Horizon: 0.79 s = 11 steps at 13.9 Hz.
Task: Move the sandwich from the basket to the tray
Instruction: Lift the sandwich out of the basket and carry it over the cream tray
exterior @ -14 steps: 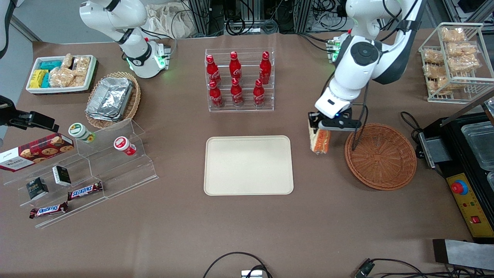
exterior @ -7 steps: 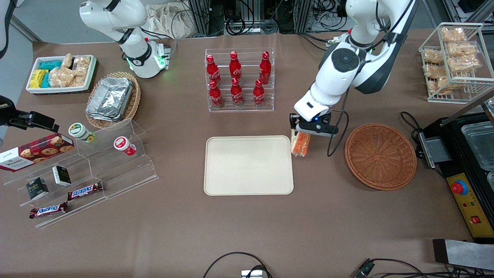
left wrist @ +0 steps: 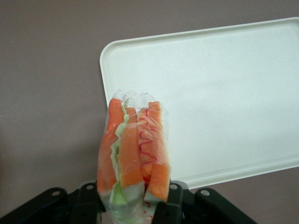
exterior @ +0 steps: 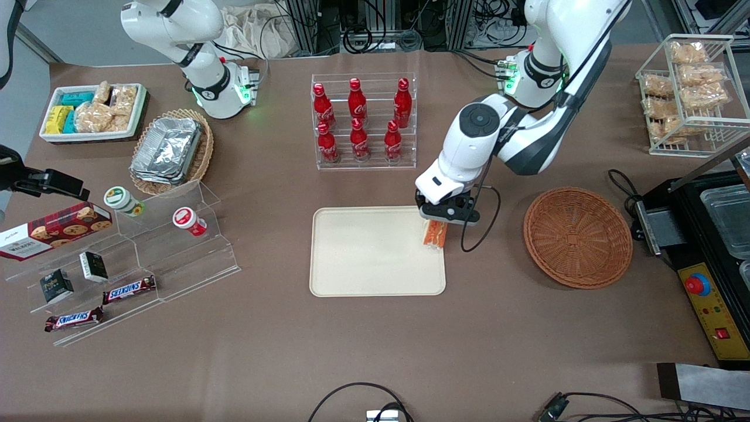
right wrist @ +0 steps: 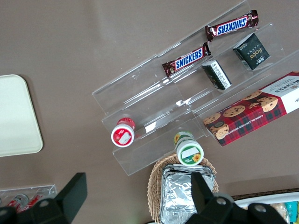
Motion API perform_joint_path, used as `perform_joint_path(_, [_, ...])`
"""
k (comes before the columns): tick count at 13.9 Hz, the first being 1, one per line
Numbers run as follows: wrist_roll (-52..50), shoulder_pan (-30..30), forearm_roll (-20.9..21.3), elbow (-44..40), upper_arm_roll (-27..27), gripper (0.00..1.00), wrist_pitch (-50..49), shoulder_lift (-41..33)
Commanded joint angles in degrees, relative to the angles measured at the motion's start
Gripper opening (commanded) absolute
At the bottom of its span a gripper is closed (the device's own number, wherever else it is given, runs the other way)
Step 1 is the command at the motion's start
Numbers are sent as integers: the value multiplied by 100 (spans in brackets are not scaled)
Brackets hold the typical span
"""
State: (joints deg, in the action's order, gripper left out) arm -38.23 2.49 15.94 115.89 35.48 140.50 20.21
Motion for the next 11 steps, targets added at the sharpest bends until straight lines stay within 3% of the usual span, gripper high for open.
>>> perform_joint_path(1, [-308, 181, 268, -417, -23, 43, -93, 456])
perform_joint_path(4, [-754, 269, 645, -759, -32, 43, -102, 930])
perform_joint_path(9, [-1933, 506, 1946, -1208, -59, 43, -93, 1696])
perform_joint_path(11, [-2022, 516, 2062, -1209, -59, 43, -93, 1767])
